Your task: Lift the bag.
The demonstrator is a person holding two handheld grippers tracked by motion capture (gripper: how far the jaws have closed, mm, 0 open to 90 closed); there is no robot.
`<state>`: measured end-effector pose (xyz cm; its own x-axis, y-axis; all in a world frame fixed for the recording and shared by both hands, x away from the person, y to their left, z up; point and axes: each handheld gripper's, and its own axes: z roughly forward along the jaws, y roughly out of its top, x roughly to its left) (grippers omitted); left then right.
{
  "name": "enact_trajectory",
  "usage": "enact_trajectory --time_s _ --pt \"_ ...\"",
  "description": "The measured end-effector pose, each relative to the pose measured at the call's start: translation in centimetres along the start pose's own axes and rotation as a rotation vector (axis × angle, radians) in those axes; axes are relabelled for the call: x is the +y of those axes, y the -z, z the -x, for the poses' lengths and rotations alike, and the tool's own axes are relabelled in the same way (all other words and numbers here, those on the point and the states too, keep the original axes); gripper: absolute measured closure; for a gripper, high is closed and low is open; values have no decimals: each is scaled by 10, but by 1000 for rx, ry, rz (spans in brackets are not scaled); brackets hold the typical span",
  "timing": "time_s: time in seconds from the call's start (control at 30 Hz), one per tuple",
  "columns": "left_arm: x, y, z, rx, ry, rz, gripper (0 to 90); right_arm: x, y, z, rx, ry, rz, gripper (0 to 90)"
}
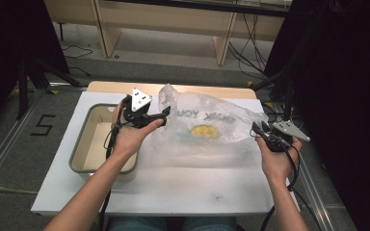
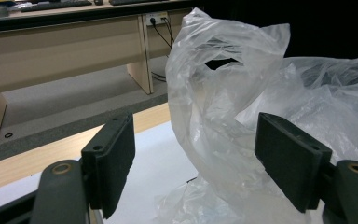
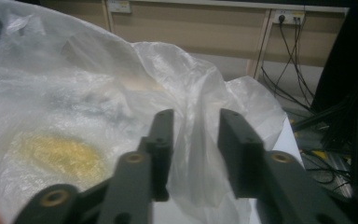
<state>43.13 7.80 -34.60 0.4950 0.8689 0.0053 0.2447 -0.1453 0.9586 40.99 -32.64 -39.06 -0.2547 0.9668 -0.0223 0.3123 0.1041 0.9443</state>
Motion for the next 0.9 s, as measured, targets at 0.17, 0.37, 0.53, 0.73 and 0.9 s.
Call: enact_trajectory --time_s 0.17,0.37,0.53,0.73,0.9 --pt "-3 1 -1 2 1 -5 285 4 3 3 -18 0 45 479" --pt "-5 3 1 -1 -7 -9 285 7 6 3 -43 20 83 300" --pt "-6 5 1 -6 -9 -12 276 9 8 1 -34 43 101 223" --pt "-10 13 0 -25 2 -17 231 6 16 2 19 32 87 171" --pt "-15 19 2 -49 -2 -37 207 5 27 3 83 23 96 154"
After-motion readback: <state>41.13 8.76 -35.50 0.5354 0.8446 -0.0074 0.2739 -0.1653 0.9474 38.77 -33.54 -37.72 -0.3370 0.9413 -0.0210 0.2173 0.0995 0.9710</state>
